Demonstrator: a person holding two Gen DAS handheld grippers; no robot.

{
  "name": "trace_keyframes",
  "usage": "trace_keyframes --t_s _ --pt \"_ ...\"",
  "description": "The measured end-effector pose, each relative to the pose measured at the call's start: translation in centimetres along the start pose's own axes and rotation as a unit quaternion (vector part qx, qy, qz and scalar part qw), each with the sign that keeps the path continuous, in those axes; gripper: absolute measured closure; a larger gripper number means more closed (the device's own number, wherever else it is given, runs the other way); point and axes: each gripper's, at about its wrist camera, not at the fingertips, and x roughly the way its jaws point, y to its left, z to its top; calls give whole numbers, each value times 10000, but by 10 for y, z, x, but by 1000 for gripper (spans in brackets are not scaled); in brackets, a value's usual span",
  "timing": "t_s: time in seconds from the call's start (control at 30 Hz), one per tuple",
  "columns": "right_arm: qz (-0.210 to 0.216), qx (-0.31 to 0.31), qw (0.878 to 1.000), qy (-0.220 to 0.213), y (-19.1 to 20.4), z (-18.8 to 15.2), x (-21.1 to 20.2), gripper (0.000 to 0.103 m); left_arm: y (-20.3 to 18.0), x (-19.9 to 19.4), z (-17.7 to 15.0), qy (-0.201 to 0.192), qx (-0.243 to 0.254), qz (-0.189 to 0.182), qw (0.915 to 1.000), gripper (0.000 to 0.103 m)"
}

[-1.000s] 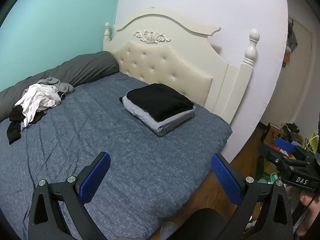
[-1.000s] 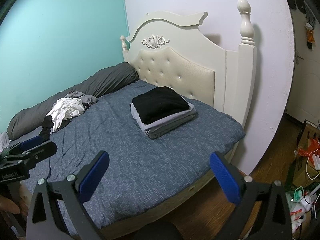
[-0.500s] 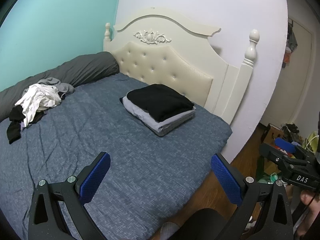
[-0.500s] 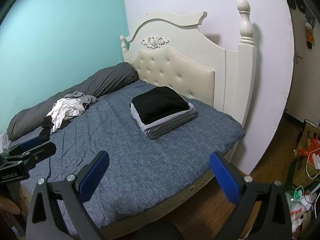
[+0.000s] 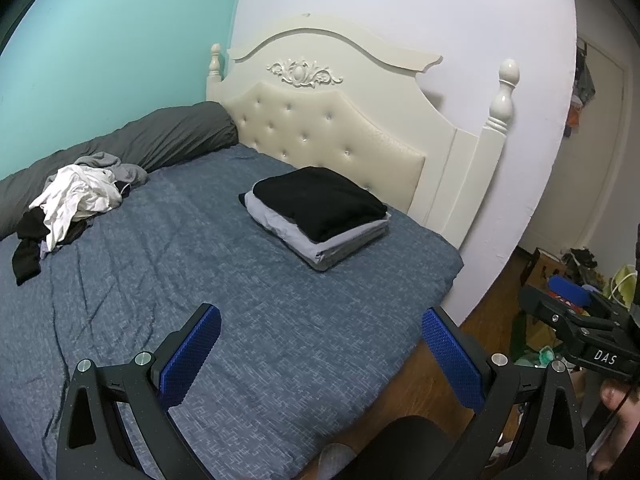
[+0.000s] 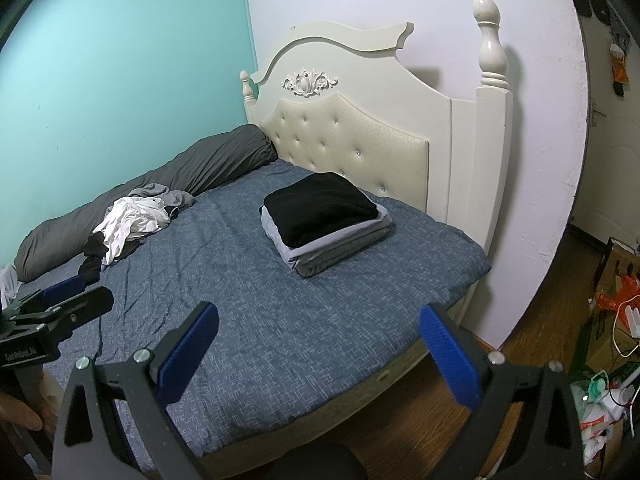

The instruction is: Fold clothes

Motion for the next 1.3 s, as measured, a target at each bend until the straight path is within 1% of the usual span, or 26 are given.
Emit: trace_keyframes --t_s 0.2,1.3 --pt "5 6 10000 13 0 0 0 2 0 -1 0 29 14 51 10000 1" --pt "-7 39 10000 11 -2 0 1 2 0 -1 -1 2 -16 -45 10000 1"
